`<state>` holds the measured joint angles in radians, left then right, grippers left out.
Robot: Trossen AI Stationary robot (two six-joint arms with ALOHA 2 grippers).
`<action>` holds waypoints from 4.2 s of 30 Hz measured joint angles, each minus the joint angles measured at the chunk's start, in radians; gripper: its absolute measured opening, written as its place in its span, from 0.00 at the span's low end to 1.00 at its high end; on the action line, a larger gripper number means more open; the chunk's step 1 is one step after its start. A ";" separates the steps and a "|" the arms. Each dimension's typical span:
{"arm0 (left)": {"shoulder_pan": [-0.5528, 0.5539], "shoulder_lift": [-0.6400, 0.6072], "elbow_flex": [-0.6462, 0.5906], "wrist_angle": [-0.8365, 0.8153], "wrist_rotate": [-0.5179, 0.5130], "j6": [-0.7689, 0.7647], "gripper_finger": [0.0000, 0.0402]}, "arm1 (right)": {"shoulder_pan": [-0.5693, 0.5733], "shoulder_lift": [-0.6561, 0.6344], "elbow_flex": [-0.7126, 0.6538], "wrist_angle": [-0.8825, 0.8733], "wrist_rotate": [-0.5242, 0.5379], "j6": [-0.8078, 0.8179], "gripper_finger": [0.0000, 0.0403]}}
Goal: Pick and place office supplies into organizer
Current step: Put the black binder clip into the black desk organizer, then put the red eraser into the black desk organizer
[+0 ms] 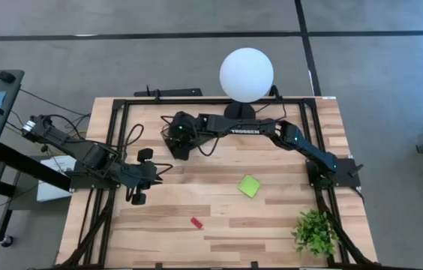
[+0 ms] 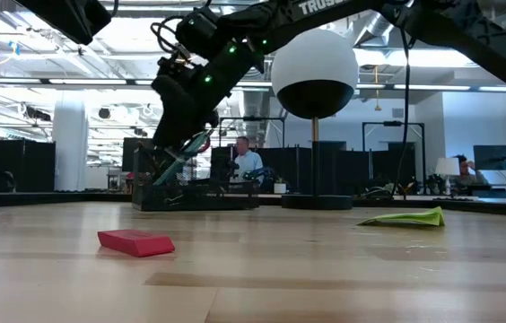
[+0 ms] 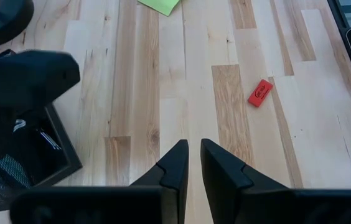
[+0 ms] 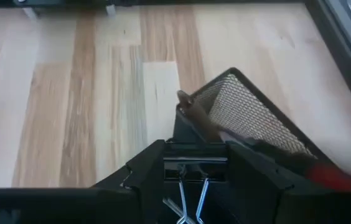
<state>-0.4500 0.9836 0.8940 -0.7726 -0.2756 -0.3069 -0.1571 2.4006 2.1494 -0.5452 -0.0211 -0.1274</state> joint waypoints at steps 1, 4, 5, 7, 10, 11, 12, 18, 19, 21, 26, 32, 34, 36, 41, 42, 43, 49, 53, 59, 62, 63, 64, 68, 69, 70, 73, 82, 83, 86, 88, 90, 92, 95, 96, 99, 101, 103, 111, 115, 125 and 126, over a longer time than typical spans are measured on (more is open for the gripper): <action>0.000 0.000 0.000 -0.001 0.000 0.000 0.10 | 0.003 0.008 0.000 0.017 0.006 -0.005 0.39; 0.000 0.000 0.000 0.000 0.000 0.000 0.10 | 0.007 0.015 0.000 0.026 0.008 -0.006 0.37; 0.000 0.000 0.000 0.000 0.000 0.000 0.10 | 0.004 0.022 0.000 0.034 0.007 -0.006 0.35; 0.000 0.000 0.000 0.001 0.000 0.000 0.10 | 0.005 0.036 0.003 0.071 0.004 -0.013 0.32; 0.000 0.000 0.000 0.000 0.000 0.000 0.10 | 0.004 0.037 0.002 0.079 0.003 -0.033 0.32; 0.000 0.000 0.000 0.000 0.000 0.000 0.10 | 0.005 0.037 0.002 0.080 0.003 -0.043 0.32; 0.000 0.000 0.000 0.001 0.000 0.000 0.10 | 0.006 0.038 0.002 0.081 0.005 -0.053 0.34; 0.000 0.000 0.000 0.000 0.000 0.000 0.10 | 0.025 0.041 0.000 0.090 0.053 -0.114 0.53; 0.000 0.000 0.000 0.000 0.000 0.000 0.10 | 0.027 0.041 0.000 0.090 0.056 -0.117 0.54; 0.000 0.000 0.000 0.000 0.000 0.000 0.10 | 0.025 0.041 0.000 0.090 0.056 -0.117 0.55; 0.000 0.000 0.000 0.000 0.000 0.000 0.10 | 0.024 0.041 0.000 0.090 0.057 -0.118 0.51; 0.000 0.000 0.000 0.000 0.000 0.000 0.10 | 0.028 0.042 0.016 0.082 0.066 -0.118 0.43; 0.000 0.000 0.000 0.000 0.000 0.000 0.10 | 0.040 0.042 0.027 0.069 0.072 -0.140 0.41; 0.000 0.000 0.000 0.000 0.000 0.000 0.10 | 0.054 0.042 0.055 0.020 0.086 -0.167 0.40; 0.000 0.000 0.000 0.000 0.000 0.000 0.10 | 0.098 0.042 0.151 -0.203 0.206 -0.175 0.41; 0.000 0.000 0.000 0.000 0.000 0.000 0.10 | 0.108 0.042 0.164 -0.259 0.222 -0.165 0.41; 0.000 0.000 0.000 0.000 0.000 0.000 0.10 | 0.118 0.042 0.175 -0.310 0.231 -0.150 0.41; 0.000 0.000 0.000 0.000 0.000 0.000 0.10 | 0.176 0.041 0.203 -0.584 0.188 0.007 0.41; 0.000 0.000 0.000 0.000 0.000 0.000 0.10 | 0.230 0.041 0.206 -0.676 0.180 0.067 0.40; -0.001 0.000 0.000 0.000 0.003 0.000 0.10 | 0.309 0.041 0.206 -0.688 0.177 0.125 0.38; -0.001 0.000 0.000 -0.001 0.003 0.000 0.10 | 0.345 0.041 0.206 -0.689 0.177 0.177 0.38; -0.001 0.000 0.000 -0.001 0.004 0.000 0.10 | 0.355 0.041 0.206 -0.692 0.177 0.201 0.37; -0.001 0.000 0.000 -0.002 0.004 0.000 0.10 | 0.363 0.041 0.206 -0.696 0.177 0.226 0.37; -0.001 0.000 0.000 -0.002 0.003 0.000 0.10 | 0.384 0.041 0.206 -0.696 0.186 0.322 0.36; -0.001 0.000 0.000 -0.002 0.002 0.000 0.10 | 0.390 0.041 0.206 -0.696 0.190 0.352 0.36; -0.001 0.000 0.000 -0.002 0.002 0.000 0.10 | 0.398 0.040 0.206 -0.696 0.195 0.384 0.36; -0.001 0.000 0.000 -0.002 0.002 0.000 0.10 | 0.414 0.040 0.206 -0.697 0.203 0.482 0.36; 0.000 0.000 0.000 0.001 -0.001 0.000 0.10 | 0.452 0.040 0.181 -0.674 0.348 0.581 0.35; 0.000 0.000 0.000 0.001 -0.003 0.000 0.10 | 0.460 0.040 0.181 -0.675 0.352 0.592 0.35; 0.001 0.000 0.000 0.001 -0.006 0.000 0.10 | 0.485 0.039 0.181 -0.681 0.394 0.599 0.34; 0.000 0.000 0.000 0.001 -0.005 0.000 0.10 | 0.502 0.040 0.181 -0.705 0.454 0.613 0.33; 0.000 0.000 0.000 0.001 -0.005 0.000 0.10 | 0.511 0.039 0.181 -0.751 0.483 0.657 0.31; 0.000 0.000 0.000 0.001 -0.005 0.000 0.10 | 0.513 0.039 0.181 -0.813 0.479 0.691 0.29; 0.000 0.000 0.000 0.000 -0.004 0.000 0.10 | 0.528 0.033 0.181 -0.874 0.488 0.738 0.24; 0.000 0.000 0.000 0.001 -0.002 0.000 0.10 | 0.535 0.026 0.181 -0.908 0.490 0.747 0.23; 0.000 0.000 0.000 0.001 -0.001 0.000 0.10 | 0.555 -0.004 0.181 -0.974 0.513 0.776 0.18; 0.000 0.000 0.000 0.000 -0.001 0.000 0.10 | 0.563 -0.030 0.181 -1.012 0.544 0.785 0.16; 0.000 0.000 0.000 0.001 0.000 0.000 0.10 | 0.560 -0.058 0.181 -1.028 0.559 0.782 0.14; 0.000 0.000 0.000 0.001 0.000 0.000 0.10 | 0.527 -0.106 0.181 -1.026 0.566 0.613 0.12; 0.000 0.000 0.000 0.001 0.000 0.000 0.10 | 0.528 -0.115 0.183 -1.003 0.569 0.541 0.12; -0.001 0.000 0.000 0.000 -0.020 0.344 0.10 | 0.505 -0.089 0.182 -0.793 0.471 0.566 0.12; -0.001 0.000 0.000 0.000 -0.021 0.359 0.10 | 0.504 -0.089 0.182 -0.792 0.480 0.559 0.12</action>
<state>-0.4507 0.9840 0.8944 -0.7729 -0.2966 0.0523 0.3468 2.3112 2.3310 -1.3377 0.4586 0.4319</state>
